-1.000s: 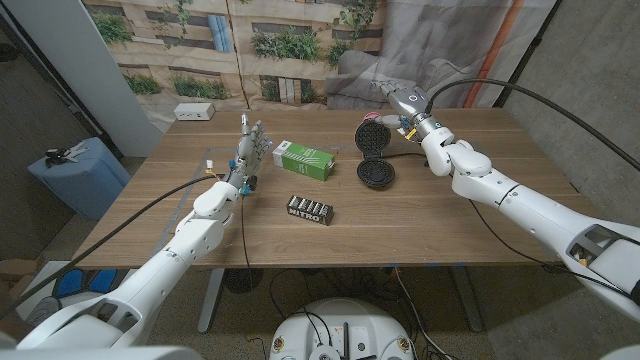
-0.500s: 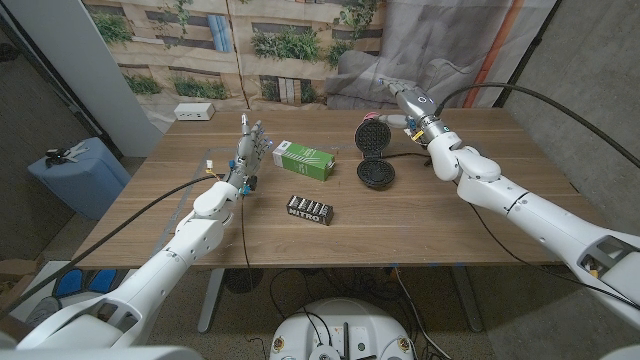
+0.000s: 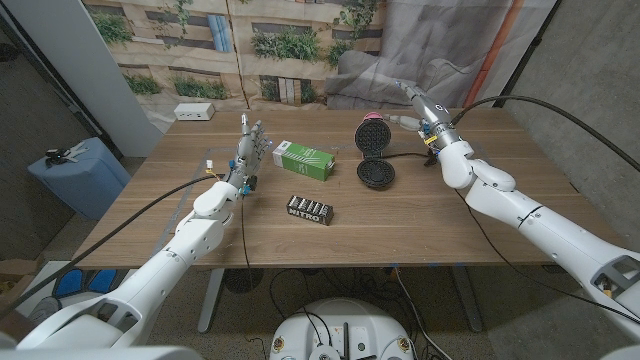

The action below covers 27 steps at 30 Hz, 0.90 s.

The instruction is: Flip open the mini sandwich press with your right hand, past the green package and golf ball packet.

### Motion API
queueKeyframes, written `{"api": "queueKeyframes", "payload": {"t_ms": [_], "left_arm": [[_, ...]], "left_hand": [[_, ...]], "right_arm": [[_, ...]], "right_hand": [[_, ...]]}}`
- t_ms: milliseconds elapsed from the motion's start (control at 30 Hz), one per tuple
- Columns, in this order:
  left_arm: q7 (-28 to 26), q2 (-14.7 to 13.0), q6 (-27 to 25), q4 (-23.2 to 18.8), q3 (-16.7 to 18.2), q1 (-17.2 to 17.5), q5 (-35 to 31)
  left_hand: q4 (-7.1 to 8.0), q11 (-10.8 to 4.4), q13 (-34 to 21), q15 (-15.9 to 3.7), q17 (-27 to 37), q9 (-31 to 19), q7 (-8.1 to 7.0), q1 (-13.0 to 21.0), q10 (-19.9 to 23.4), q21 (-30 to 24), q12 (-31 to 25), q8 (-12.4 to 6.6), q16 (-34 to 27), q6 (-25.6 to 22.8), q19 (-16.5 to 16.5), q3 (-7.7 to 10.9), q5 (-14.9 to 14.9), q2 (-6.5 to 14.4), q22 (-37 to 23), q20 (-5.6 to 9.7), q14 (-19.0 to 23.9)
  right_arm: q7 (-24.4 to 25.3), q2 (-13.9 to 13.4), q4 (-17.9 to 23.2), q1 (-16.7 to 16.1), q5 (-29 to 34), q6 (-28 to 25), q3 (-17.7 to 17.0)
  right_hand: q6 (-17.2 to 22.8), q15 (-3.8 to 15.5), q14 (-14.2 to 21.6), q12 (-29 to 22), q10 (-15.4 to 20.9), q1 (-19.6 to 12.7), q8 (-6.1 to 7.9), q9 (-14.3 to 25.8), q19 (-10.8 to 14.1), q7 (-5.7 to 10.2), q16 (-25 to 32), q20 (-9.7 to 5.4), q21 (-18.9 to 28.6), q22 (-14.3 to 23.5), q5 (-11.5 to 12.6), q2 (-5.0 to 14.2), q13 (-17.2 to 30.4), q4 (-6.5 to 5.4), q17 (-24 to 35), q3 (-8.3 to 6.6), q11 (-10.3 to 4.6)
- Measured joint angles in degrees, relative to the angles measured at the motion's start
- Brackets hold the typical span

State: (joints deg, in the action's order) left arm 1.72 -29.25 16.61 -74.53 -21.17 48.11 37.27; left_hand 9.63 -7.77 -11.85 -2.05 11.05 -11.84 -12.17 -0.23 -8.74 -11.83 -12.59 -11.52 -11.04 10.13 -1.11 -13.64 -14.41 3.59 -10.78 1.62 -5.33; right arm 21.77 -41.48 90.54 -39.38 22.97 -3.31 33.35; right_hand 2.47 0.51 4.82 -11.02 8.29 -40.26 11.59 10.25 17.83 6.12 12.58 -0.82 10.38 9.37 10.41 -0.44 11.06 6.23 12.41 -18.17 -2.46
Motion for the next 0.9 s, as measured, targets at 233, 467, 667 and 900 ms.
{"api": "queueKeyframes", "payload": {"t_ms": [233, 467, 667, 900], "left_arm": [[0.0, 0.0, 0.0, 0.0, 0.0, 0.0, 0.0], [0.0, 0.0, 0.0, 0.0, 0.0, 0.0, 0.0], [0.0, 0.0, 0.0, 0.0, 0.0, 0.0, 0.0], [0.0, 0.0, 0.0, 0.0, 0.0, 0.0, 0.0]], "left_hand": [[0.00, 0.00, 0.0, 0.00, 0.0, 0.0, 0.00, 0.0, 0.0, 0.0, 0.0, 0.00, 0.0, 0.0, 0.0, 0.00, 0.0, 0.0, 0.0, 0.00, 0.0], [0.00, 0.00, 0.0, 0.00, 0.0, 0.0, 0.00, 0.0, 0.0, 0.0, 0.0, 0.00, 0.0, 0.0, 0.0, 0.00, 0.0, 0.0, 0.0, 0.00, 0.0], [0.00, 0.00, 0.0, 0.00, 0.0, 0.0, 0.00, 0.0, 0.0, 0.0, 0.0, 0.00, 0.0, 0.0, 0.0, 0.00, 0.0, 0.0, 0.0, 0.00, 0.0], [0.00, 0.00, 0.0, 0.00, 0.0, 0.0, 0.00, 0.0, 0.0, 0.0, 0.0, 0.00, 0.0, 0.0, 0.0, 0.00, 0.0, 0.0, 0.0, 0.00, 0.0]], "right_arm": [[-0.9, -0.2, -0.1, -2.2, -5.4, 1.8, -2.0], [-2.0, 0.1, -2.0, -3.6, -11.0, 4.6, -3.6], [-2.9, 0.9, -4.2, -4.5, -15.7, 8.2, -4.7], [-3.7, 2.3, -5.7, -5.9, -21.8, 10.9, -6.5]], "right_hand": [[0.0, 0.31, -0.3, 0.0, -0.3, 1.1, 0.00, 0.0, 0.0, 0.00, 0.0, 0.00, 0.0, 0.0, 0.0, 0.01, 0.0, -0.31, 0.0, 0.31, 0.32], [0.0, 0.33, -0.7, 0.2, -0.6, 2.9, 0.00, 0.0, -0.4, 0.00, 0.0, -0.42, 0.0, 0.0, 0.0, 0.09, 0.0, -1.06, 0.2, 0.74, 0.00], [-0.2, 0.11, -1.3, 0.2, -0.8, 4.2, -0.41, 0.0, -0.6, -0.22, 0.0, -0.62, 0.0, 0.0, 0.0, 0.30, 0.0, -1.50, 0.3, 1.18, 0.20], [-0.2, 0.11, -1.3, 0.2, -0.8, 5.6, -0.41, 0.0, -0.6, -0.22, 0.0, -0.62, 0.0, 0.0, 0.0, 0.75, 0.0, -2.05, 0.3, 1.74, 0.20]]}}
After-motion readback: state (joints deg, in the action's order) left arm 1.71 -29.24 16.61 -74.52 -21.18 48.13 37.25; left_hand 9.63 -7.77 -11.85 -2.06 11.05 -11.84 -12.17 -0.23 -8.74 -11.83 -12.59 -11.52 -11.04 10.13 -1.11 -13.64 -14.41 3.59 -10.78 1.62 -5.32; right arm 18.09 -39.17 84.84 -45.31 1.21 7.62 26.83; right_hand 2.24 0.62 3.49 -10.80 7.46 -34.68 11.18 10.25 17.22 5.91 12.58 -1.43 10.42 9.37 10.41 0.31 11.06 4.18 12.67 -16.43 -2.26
